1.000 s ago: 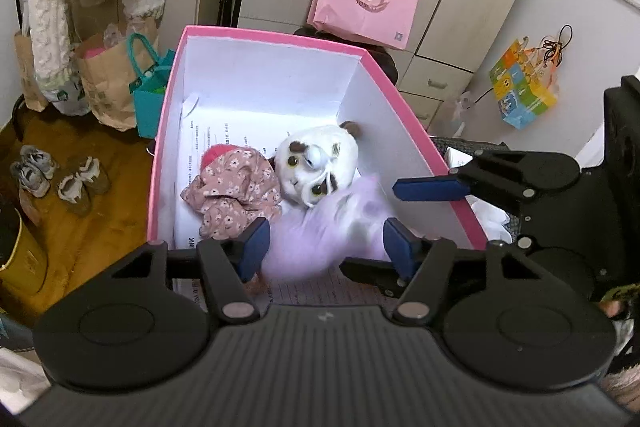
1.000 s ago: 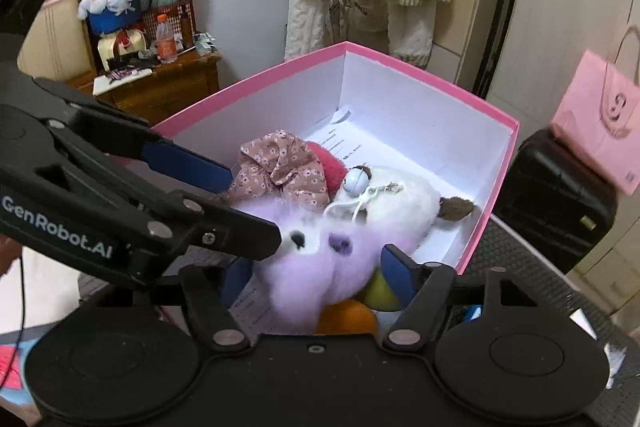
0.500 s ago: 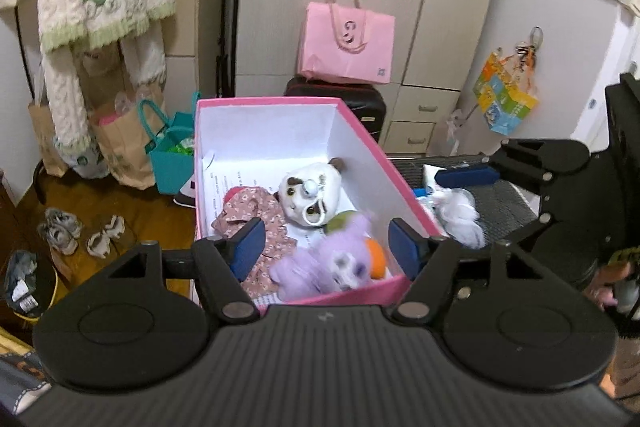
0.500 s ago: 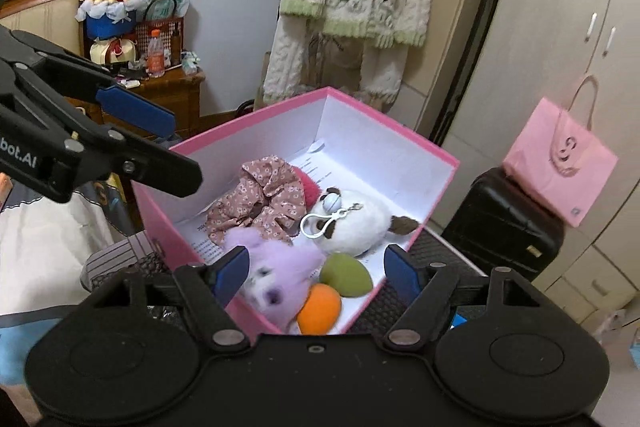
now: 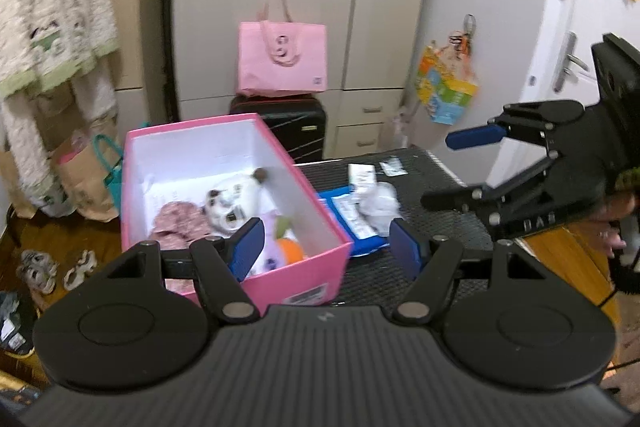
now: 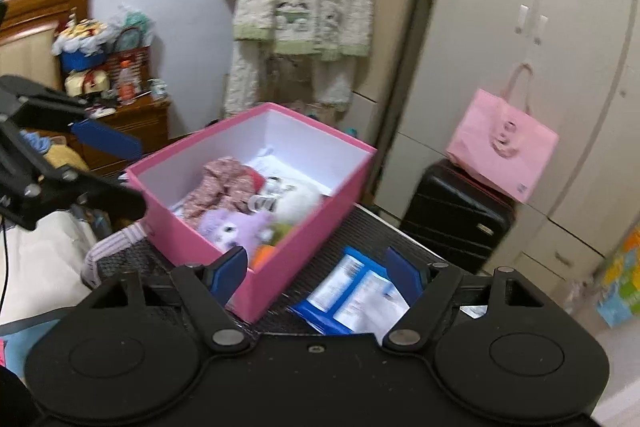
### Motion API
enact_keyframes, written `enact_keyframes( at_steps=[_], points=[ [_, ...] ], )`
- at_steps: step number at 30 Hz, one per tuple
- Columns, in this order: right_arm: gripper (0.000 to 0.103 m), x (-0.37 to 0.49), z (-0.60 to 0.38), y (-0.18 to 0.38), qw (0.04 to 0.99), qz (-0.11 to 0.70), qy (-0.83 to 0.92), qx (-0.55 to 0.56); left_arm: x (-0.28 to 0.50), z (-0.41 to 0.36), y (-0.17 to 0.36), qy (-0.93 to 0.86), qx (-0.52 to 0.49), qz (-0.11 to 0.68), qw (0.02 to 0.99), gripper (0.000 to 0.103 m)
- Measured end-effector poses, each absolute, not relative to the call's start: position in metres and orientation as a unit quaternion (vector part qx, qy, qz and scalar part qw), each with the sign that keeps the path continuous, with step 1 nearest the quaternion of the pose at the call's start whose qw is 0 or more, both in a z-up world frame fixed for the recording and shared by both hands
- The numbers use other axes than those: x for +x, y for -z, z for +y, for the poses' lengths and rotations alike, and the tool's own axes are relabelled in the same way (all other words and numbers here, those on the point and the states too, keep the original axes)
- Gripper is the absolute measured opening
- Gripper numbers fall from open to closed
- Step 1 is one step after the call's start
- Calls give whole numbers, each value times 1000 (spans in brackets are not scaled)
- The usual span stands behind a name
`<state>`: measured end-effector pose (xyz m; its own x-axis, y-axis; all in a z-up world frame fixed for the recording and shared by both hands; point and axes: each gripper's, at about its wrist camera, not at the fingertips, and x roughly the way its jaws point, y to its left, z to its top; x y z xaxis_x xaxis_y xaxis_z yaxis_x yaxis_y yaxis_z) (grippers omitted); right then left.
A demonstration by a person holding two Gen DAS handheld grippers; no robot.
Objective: Organize soft objects
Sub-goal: 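Move both tools back to the table toward the mesh puff and wipes, then grasp the white mesh puff with the left tool while the right tool grasps the wet-wipes pack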
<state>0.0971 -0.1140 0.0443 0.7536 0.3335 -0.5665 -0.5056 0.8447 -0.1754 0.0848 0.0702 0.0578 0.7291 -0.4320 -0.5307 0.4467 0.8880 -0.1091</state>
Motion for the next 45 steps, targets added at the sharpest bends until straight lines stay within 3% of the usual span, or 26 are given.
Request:
enact_keyframes(
  at_steps=[23, 31, 45],
  points=[
    [81, 157, -238, 2, 934, 282, -213, -60, 142, -88, 18, 277, 61, 296, 912, 68],
    [81, 197, -264, 30, 936, 268, -222, -51, 185, -111, 53, 239, 47, 322, 915, 68],
    [81, 274, -256, 75, 910, 284, -292, -77, 213, -146, 86, 173, 118, 302, 930, 65]
  ],
)
